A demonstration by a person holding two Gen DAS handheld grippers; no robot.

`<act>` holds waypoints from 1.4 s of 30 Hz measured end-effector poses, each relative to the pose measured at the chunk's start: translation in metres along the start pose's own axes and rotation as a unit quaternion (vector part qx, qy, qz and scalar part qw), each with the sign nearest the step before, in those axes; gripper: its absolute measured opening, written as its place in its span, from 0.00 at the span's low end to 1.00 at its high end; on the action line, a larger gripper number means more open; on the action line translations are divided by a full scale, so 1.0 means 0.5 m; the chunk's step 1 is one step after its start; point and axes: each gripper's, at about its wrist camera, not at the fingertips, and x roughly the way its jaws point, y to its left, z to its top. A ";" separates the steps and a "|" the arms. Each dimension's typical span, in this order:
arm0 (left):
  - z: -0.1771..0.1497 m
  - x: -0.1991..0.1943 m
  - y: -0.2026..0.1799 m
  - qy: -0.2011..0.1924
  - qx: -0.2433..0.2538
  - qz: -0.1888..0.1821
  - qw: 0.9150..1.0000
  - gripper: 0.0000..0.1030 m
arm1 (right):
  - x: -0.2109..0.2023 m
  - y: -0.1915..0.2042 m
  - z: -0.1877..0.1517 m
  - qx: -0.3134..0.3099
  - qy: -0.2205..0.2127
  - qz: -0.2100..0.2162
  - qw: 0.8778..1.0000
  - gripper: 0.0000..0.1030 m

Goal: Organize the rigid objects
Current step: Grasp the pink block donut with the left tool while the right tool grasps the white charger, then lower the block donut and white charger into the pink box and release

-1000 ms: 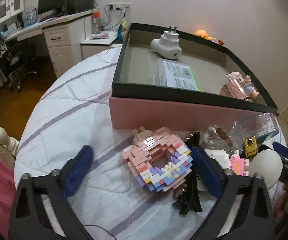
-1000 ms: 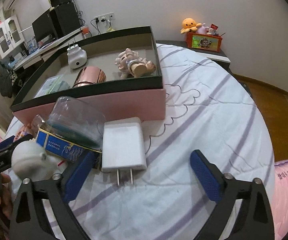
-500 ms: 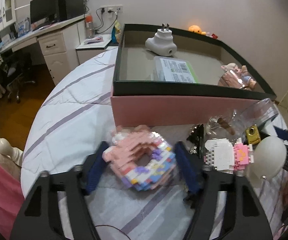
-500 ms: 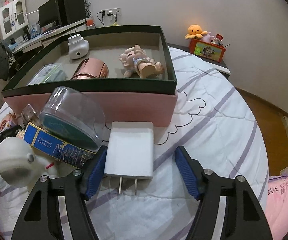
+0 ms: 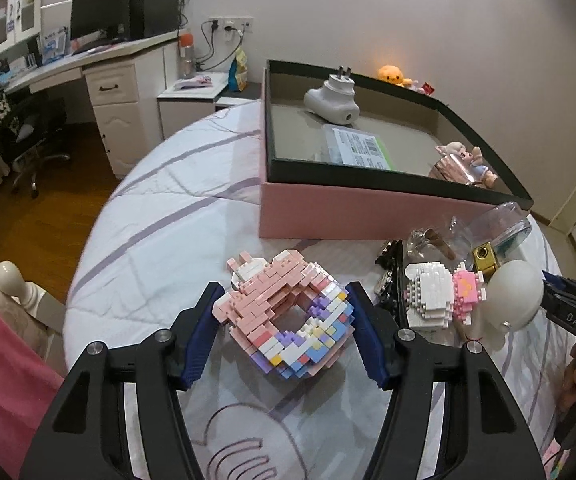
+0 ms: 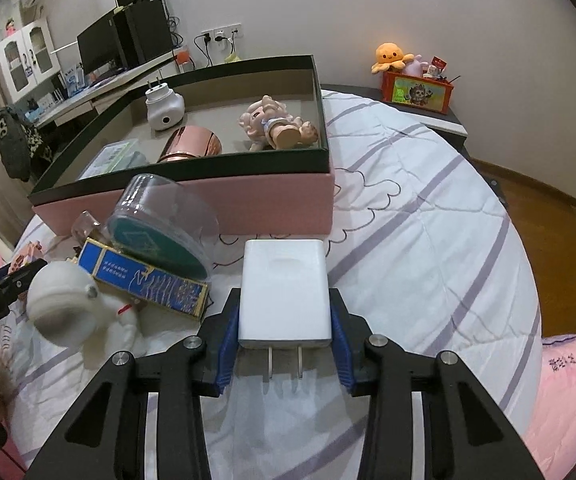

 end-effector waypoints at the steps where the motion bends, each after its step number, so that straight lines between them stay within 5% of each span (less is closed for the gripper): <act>1: -0.001 -0.009 0.002 -0.003 0.000 0.001 1.000 0.61 | -0.004 -0.001 -0.003 0.003 -0.001 0.002 1.000 0.40; 13: 0.030 -0.076 -0.023 -0.037 0.016 -0.020 0.999 0.61 | -0.086 0.005 0.019 0.009 -0.041 0.040 0.998 0.40; 23: 0.172 -0.089 -0.072 -0.097 0.049 -0.045 0.993 0.61 | -0.136 0.051 0.165 -0.040 -0.110 0.068 0.991 0.40; 32: 0.302 -0.005 -0.121 -0.099 0.056 -0.066 0.991 0.61 | -0.033 0.066 0.315 -0.048 -0.108 0.076 0.990 0.40; 42: 0.342 0.133 -0.158 -0.051 0.060 -0.067 0.995 0.61 | 0.106 0.045 0.359 -0.032 -0.054 0.066 0.996 0.40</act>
